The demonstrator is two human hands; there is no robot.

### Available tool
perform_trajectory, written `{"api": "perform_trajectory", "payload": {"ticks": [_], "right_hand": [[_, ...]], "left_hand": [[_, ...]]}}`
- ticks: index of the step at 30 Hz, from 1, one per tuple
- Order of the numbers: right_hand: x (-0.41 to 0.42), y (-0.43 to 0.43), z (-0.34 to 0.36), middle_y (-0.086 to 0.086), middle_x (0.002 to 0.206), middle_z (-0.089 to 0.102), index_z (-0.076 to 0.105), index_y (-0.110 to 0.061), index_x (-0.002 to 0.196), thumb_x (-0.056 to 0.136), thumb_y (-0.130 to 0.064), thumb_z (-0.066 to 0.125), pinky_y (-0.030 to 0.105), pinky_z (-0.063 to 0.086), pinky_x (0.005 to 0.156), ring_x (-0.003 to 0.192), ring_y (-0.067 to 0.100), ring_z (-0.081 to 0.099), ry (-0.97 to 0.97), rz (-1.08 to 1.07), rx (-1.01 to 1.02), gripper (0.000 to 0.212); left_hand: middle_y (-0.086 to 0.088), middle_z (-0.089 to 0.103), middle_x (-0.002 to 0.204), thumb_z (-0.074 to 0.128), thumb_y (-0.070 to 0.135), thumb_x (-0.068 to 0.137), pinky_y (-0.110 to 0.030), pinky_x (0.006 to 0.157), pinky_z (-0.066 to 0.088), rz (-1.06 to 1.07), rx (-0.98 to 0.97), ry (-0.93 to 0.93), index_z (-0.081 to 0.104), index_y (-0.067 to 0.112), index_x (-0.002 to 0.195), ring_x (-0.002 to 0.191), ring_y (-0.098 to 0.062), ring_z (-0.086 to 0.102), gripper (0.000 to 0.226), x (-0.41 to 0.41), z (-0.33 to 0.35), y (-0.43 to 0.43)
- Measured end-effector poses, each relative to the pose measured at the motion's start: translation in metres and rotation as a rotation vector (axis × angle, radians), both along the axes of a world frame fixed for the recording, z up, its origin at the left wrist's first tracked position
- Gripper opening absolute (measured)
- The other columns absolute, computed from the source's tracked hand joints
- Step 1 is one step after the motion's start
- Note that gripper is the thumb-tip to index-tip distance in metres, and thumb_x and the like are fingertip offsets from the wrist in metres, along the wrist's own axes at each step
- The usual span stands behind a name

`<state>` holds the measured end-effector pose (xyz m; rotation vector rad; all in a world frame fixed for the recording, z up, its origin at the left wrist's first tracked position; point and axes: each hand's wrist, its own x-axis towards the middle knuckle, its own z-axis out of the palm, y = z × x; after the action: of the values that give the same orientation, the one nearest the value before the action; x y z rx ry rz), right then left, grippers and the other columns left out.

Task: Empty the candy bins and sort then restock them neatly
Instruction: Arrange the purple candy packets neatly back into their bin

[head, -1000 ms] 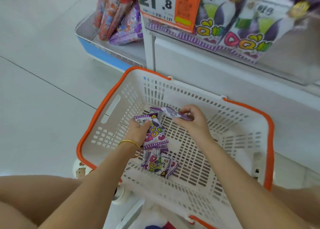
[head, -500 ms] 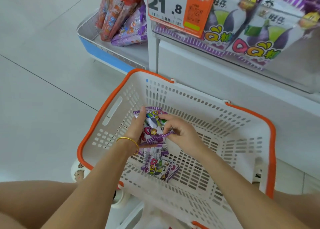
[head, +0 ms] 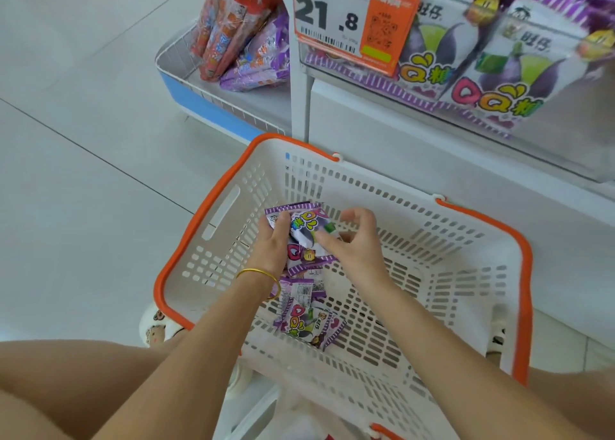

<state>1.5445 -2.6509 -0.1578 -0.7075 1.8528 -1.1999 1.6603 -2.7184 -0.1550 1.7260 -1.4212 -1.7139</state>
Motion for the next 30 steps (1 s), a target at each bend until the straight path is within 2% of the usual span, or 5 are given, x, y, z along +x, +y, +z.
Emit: {"api": "perform_trajectory", "payload": {"ticks": [3, 7, 13, 26, 30], "right_hand": [[-0.009, 0.005, 0.003, 0.001, 0.083, 0.050, 0.053, -0.006, 0.089, 0.084, -0.033, 0.069, 0.036, 0.050, 0.082, 0.081, 0.018, 0.052, -0.127, 0.066, 0.179, 0.032], [-0.033, 0.012, 0.027, 0.009, 0.086, 0.062, 0.058, -0.005, 0.089, 0.082, -0.008, 0.071, 0.041, 0.055, 0.081, 0.075, 0.021, 0.062, -0.414, -0.082, 0.083, 0.015], [-0.075, 0.027, 0.070, 0.005, 0.092, 0.067, 0.053, -0.027, 0.116, 0.076, 0.003, 0.072, 0.027, 0.049, 0.074, 0.081, 0.015, 0.062, 0.001, 0.327, 0.044, 0.054], [-0.029, 0.005, 0.021, -0.001, 0.092, 0.049, 0.062, -0.018, 0.079, 0.078, -0.016, 0.075, 0.003, 0.034, 0.074, 0.086, -0.002, 0.047, 0.264, 0.163, -0.125, 0.013], [-0.016, -0.004, 0.007, -0.001, 0.092, 0.051, 0.056, -0.021, 0.079, 0.083, -0.017, 0.071, 0.010, 0.039, 0.073, 0.085, 0.006, 0.050, 0.128, 0.091, -0.099, 0.015]], "left_hand": [[-0.007, 0.031, 0.153, 0.027, 0.050, 0.099, -0.035, 0.109, 0.026, -0.011, -0.058, 0.021, 0.015, 0.020, 0.151, 0.138, -0.025, 0.033, 0.061, 0.001, 0.004, 0.002], [-0.012, 0.049, 0.140, 0.024, 0.051, 0.099, -0.040, 0.110, 0.030, 0.004, -0.074, 0.031, 0.015, 0.021, 0.151, 0.132, -0.033, 0.042, 0.060, 0.001, 0.008, 0.002], [0.000, 0.055, 0.107, 0.027, 0.040, 0.102, -0.030, 0.091, 0.035, -0.087, -0.201, 0.033, 0.027, 0.018, 0.143, 0.110, -0.023, 0.053, 0.047, 0.000, 0.025, 0.005], [0.001, 0.019, 0.157, 0.023, 0.079, 0.082, -0.043, 0.116, 0.023, -0.322, 0.013, 0.064, 0.013, 0.025, 0.152, 0.141, -0.022, 0.028, 0.088, -0.012, 0.019, 0.015], [-0.013, 0.052, 0.135, 0.070, 0.059, 0.073, -0.049, 0.095, 0.050, -0.278, 0.111, 0.169, 0.029, 0.014, 0.139, 0.114, -0.029, 0.060, 0.090, -0.008, 0.009, 0.013]]}}
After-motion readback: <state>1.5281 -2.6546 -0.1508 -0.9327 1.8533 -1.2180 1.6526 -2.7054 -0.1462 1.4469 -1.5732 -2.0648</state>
